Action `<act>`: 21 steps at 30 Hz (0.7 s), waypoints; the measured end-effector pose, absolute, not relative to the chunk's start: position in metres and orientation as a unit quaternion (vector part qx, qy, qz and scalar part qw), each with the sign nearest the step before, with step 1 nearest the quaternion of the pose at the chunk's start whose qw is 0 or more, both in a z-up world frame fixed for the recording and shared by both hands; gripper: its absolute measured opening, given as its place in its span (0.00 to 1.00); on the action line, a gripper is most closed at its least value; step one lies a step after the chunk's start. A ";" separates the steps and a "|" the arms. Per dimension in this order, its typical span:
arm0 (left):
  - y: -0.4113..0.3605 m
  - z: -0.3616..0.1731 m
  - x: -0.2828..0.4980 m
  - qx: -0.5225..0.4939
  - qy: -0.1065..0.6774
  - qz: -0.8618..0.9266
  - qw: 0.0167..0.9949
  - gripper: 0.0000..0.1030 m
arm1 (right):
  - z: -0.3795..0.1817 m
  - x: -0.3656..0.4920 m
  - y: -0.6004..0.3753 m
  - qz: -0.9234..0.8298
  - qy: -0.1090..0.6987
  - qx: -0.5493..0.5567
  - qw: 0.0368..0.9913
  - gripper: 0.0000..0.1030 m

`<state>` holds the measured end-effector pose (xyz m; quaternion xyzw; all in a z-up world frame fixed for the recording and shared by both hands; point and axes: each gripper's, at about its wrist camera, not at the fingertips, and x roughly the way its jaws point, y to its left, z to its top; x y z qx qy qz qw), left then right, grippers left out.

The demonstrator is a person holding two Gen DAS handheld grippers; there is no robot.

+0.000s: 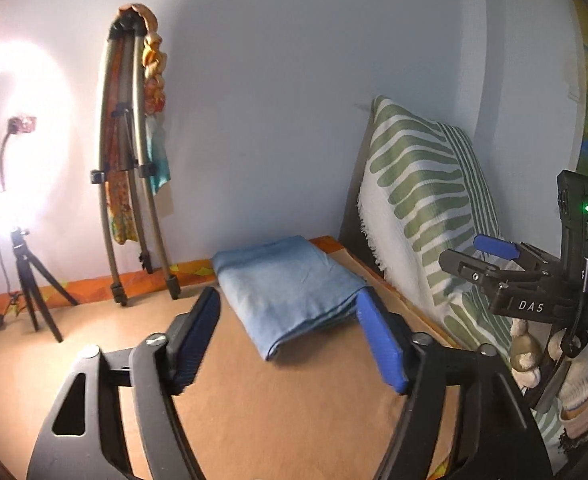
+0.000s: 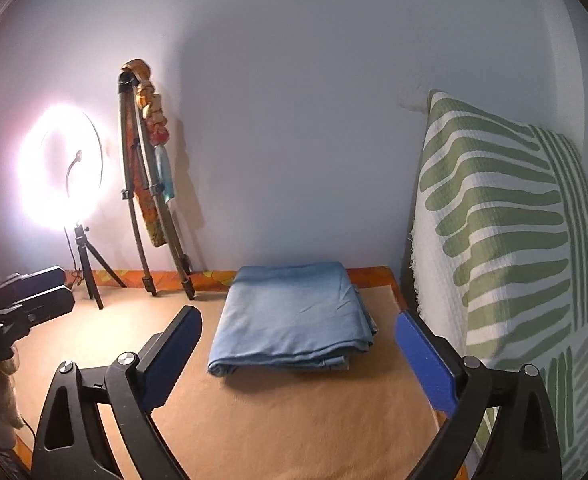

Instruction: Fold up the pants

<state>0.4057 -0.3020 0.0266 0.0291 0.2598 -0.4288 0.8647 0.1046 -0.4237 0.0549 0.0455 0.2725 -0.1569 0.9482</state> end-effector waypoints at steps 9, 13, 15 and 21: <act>-0.263 0.021 0.366 0.032 0.254 -0.436 0.863 0.78 | 0.042 0.060 -0.378 -0.196 0.266 0.043 0.943 1.00; -0.243 0.012 0.358 0.023 0.269 -0.435 0.859 0.78 | 0.038 0.042 -0.363 -0.214 0.261 0.038 0.941 1.00; -0.235 0.007 0.354 0.023 0.274 -0.437 0.857 0.78 | 0.037 0.035 -0.358 -0.221 0.258 0.039 0.939 1.00; -0.214 -0.004 0.341 0.046 0.249 -0.412 0.875 0.78 | 0.027 0.016 -0.346 -0.254 0.255 0.045 0.932 1.00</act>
